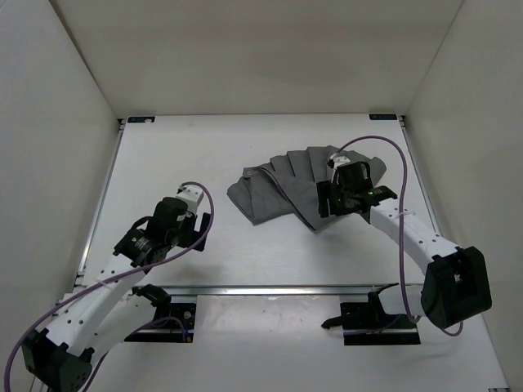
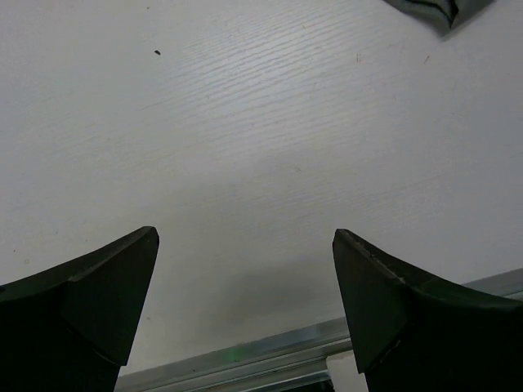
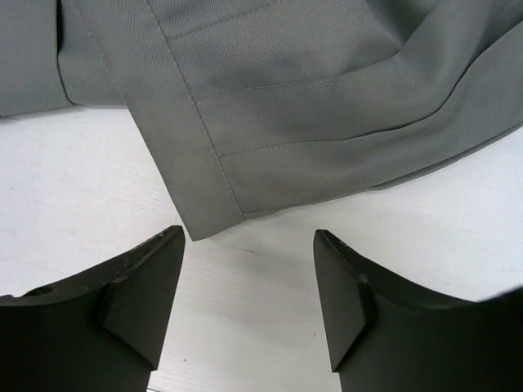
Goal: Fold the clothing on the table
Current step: Flatten the skirt out
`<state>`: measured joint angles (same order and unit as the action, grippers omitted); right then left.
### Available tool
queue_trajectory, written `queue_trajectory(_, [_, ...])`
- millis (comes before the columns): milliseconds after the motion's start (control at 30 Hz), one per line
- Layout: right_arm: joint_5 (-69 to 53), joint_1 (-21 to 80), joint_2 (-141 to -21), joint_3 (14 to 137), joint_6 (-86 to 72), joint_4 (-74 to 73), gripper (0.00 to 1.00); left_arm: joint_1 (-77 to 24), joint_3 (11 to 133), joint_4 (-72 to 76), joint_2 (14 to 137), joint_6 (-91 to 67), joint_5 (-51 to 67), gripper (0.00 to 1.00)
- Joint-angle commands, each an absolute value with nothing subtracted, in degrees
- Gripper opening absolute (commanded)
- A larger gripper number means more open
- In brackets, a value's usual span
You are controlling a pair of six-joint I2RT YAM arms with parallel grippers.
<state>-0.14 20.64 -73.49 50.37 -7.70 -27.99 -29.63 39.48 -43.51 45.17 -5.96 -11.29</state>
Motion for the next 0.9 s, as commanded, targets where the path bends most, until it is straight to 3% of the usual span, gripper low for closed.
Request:
queue_trajectory(0, [-1.23, 21.27, -73.91, 51.15, -6.42, -27.16, 0.63, -29.71, 40.43, -43.59, 41.58, -5.63, -10.37, 0.98])
queue_trajectory(133, [1.3, 25.65, -74.27, 50.81, -3.34, -26.38, 0.7, -28.21, 40.43, -42.89, 38.42, -4.84, -8.55, 0.99])
queue_trajectory(233, [0.97, 28.83, -72.52, 46.77, -0.7, -19.11, 0.62, -27.6, 40.34, -42.89, 38.32, -4.22, -5.98, 0.99])
queue_trajectory(267, [-0.77, 28.92, -71.73, 44.23, -0.96, -17.42, 0.53, -27.16, 40.17, -42.8, 38.23, -3.7, -5.89, 0.69])
queue_trajectory(333, [-2.63, 29.17, -71.54, 40.88, -1.93, -12.85, 0.45, -26.8, 40.52, -42.8, 38.15, -4.48, -6.67, 0.46])
queue_trajectory(367, [-1.24, 29.96, -71.19, 40.17, -1.76, -12.05, 0.42, -26.46, 40.17, -42.98, 37.8, -4.48, -7.2, 0.42])
queue_trajectory(433, [2.61, 32.68, -70.58, 38.68, 2.69, -11.95, 0.39, -25.93, 40.34, -42.89, 37.79, -4.13, -6.59, 0.46])
queue_trajectory(467, [4.81, 33.04, -70.66, 38.41, 3.77, -11.87, 0.4, -25.75, 40.43, -43.33, 37.97, -3.96, -6.5, 0.61])
queue_trajectory(567, [7.29, 36.11, -70.93, 37.53, 7.55, -13.62, 0.42, -25.75, 40.43, -42.98, 38.67, -4.48, -6.94, 0.6])
queue_trajectory(633, [10.01, 37.87, -71.01, 36.75, 8.95, -13.71, 0.4, -25.4, 40.34, -42.89, 39.11, -4.57, -7.12, 0.7])
queue_trajectory(800, [13.88, 38.41, -72.24, 36.21, 12.22, -11.69, 0.44, -25.75, 40.43, -42.89, 39.11, -4.22, -7.03, 0.72])
queue_trajectory(867, [13.62, 38.23, -72.95, 35.68, 13.97, -10.29, 0.52, -25.84, 40.43, -42.98, 39.02, -4.31, -6.94, 0.73])
